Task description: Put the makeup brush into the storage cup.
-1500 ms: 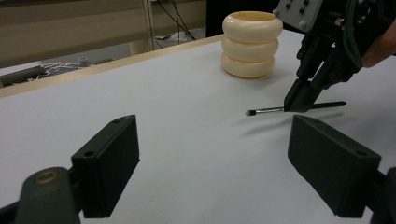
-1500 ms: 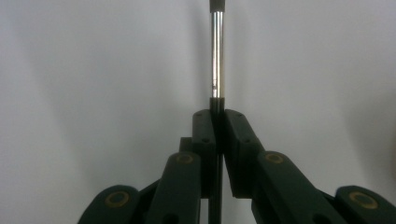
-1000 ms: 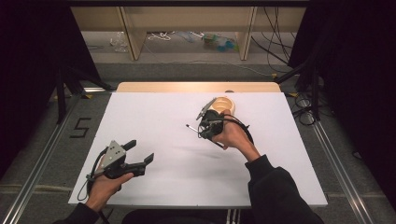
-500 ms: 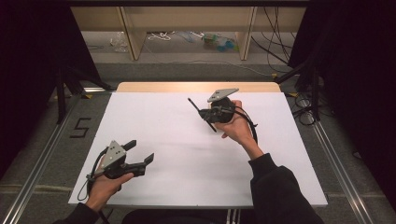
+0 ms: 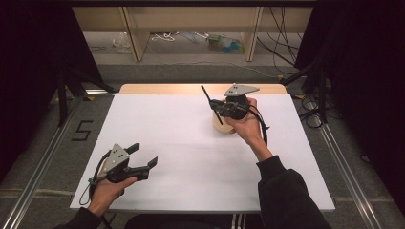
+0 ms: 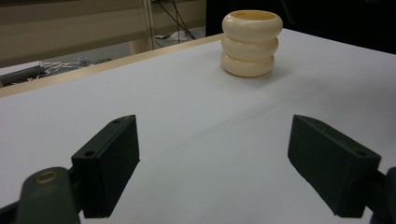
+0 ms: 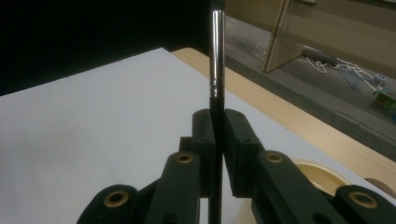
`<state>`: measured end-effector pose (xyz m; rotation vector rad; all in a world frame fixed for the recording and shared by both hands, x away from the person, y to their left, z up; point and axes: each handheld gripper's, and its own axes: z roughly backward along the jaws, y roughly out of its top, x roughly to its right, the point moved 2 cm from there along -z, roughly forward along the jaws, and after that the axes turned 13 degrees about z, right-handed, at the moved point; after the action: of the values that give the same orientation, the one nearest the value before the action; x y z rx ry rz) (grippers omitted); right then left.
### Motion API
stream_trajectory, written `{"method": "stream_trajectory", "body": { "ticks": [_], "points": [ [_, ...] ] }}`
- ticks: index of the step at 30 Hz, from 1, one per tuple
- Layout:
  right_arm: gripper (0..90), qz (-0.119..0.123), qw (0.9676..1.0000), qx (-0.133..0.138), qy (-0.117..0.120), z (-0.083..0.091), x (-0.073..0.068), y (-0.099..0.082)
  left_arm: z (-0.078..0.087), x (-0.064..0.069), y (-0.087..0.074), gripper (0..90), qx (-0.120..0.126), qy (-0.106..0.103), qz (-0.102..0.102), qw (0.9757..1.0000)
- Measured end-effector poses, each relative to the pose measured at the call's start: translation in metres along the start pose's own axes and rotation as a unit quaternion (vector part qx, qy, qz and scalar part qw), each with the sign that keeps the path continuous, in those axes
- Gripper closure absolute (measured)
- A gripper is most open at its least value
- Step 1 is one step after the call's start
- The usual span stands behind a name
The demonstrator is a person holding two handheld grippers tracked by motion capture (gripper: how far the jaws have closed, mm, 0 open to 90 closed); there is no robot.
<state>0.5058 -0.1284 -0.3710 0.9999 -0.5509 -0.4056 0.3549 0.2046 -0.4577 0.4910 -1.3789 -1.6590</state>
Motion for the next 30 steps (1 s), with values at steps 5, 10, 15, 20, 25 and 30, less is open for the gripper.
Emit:
{"method": "stream_trajectory", "body": {
  "ticks": [5, 10, 15, 20, 25, 30],
  "points": [
    [84.0, -0.008, 0.9999, 0.008, -0.012, 0.002, 0.005, -0.002, 0.001, 0.0, 0.0, 16.6, -0.003, 0.003, -0.002, 1.0],
    [84.0, -0.015, 0.9996, 0.01, -0.022, 0.005, 0.012, -0.005, 0.0, -0.001, 0.0, 16.6, -0.002, 0.001, -0.005, 1.0],
    [84.0, -0.019, 0.9993, 0.008, -0.03, 0.007, 0.019, -0.008, 0.001, 0.0, 0.0, 16.6, -0.004, 0.004, -0.006, 1.0],
    [84.0, -0.022, 0.9989, 0.014, -0.038, 0.008, 0.023, -0.01, 0.0, 0.0, 0.0, 16.6, -0.004, 0.002, -0.006, 1.0],
    [84.0, -0.025, 0.9983, 0.012, -0.051, 0.01, 0.029, -0.012, 0.0, 0.0, 0.0, 16.6, -0.006, 0.003, -0.005, 1.0],
    [84.0, -0.029, 0.9976, 0.013, -0.061, 0.009, 0.035, -0.014, -0.001, 0.0, -0.001, 16.6, -0.006, 0.003, -0.004, 1.0]
  ]
}}
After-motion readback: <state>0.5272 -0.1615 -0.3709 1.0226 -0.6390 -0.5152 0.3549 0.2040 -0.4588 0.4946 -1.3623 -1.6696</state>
